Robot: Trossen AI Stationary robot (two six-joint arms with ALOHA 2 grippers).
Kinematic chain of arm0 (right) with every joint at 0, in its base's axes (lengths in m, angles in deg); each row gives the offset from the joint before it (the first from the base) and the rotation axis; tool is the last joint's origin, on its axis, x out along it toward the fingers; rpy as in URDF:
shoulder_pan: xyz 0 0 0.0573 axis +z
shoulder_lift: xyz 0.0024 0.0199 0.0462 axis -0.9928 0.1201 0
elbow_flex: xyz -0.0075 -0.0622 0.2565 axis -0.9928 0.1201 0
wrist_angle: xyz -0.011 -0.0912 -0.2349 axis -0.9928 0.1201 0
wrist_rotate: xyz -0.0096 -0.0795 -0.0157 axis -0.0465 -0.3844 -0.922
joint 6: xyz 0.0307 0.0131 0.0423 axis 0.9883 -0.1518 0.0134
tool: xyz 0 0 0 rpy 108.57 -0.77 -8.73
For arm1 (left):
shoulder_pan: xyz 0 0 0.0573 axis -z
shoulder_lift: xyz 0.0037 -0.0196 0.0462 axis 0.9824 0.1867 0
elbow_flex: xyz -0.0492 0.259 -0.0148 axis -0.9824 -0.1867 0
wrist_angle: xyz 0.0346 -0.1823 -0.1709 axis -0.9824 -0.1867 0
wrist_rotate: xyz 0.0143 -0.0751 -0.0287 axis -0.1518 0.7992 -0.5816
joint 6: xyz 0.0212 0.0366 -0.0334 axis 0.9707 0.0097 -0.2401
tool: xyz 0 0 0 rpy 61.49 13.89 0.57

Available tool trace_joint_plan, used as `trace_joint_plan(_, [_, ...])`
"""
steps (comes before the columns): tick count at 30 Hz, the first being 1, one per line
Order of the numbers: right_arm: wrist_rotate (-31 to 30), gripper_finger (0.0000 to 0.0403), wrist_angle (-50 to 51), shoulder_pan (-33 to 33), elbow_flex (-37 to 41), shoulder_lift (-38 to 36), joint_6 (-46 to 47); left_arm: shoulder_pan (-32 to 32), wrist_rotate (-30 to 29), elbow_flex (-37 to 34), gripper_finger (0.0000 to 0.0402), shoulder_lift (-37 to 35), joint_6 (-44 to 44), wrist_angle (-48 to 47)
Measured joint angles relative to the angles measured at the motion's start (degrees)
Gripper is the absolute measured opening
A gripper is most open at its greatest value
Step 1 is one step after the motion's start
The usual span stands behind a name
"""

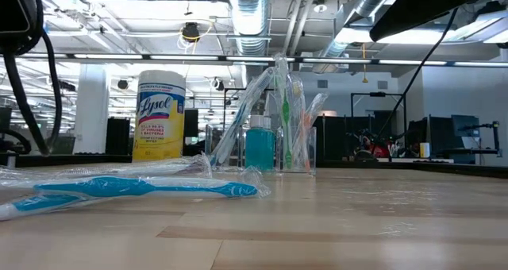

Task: Pick & Place toothbrushing station
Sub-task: Put the left blue toothbrush into the transparent organizer

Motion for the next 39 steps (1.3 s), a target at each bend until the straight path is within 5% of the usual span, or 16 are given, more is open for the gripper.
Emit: trace_joint_plan(39, [0.1,0.0118,-0.2,0.0,0.0,0.0,0.0,-2.5,0.0,0.6,0.0076,2.5,-6.8,-2.3])
